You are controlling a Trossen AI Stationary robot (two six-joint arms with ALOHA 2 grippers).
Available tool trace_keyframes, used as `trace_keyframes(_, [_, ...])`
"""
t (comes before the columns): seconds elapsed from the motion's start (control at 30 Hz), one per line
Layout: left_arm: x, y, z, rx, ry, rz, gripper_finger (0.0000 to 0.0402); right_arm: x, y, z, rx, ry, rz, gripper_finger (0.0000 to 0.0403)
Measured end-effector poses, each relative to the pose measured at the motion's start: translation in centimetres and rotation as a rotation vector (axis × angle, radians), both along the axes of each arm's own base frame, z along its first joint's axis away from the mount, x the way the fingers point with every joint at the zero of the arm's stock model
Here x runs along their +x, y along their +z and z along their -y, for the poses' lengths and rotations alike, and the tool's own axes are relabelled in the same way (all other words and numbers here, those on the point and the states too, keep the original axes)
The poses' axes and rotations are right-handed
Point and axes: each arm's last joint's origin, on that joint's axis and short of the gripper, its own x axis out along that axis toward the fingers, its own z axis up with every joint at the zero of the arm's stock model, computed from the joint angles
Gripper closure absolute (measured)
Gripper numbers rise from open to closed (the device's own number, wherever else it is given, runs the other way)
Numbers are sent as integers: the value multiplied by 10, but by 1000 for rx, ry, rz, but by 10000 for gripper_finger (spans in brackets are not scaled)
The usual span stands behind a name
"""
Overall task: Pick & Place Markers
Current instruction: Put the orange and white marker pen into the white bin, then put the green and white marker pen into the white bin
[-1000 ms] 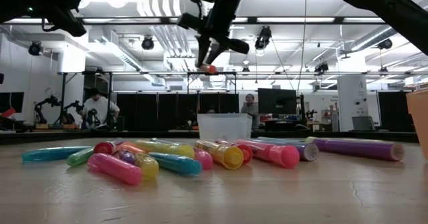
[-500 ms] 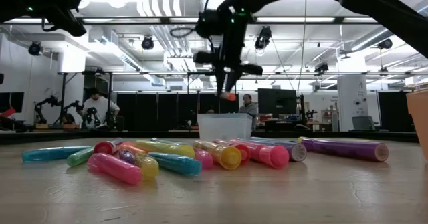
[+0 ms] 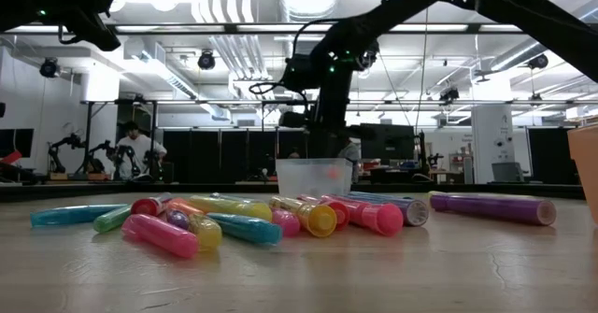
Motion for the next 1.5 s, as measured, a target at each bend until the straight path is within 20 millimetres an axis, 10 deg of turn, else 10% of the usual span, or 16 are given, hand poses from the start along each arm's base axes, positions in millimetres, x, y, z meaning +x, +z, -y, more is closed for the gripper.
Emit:
trace_keyframes(0.8, [0,0,0,3,2,-1,300,-1,-7,4,11,-2,25,338])
trace_keyframes(1.5, [0,0,0,1,1,0,300,5,2,0,22,44,68,227])
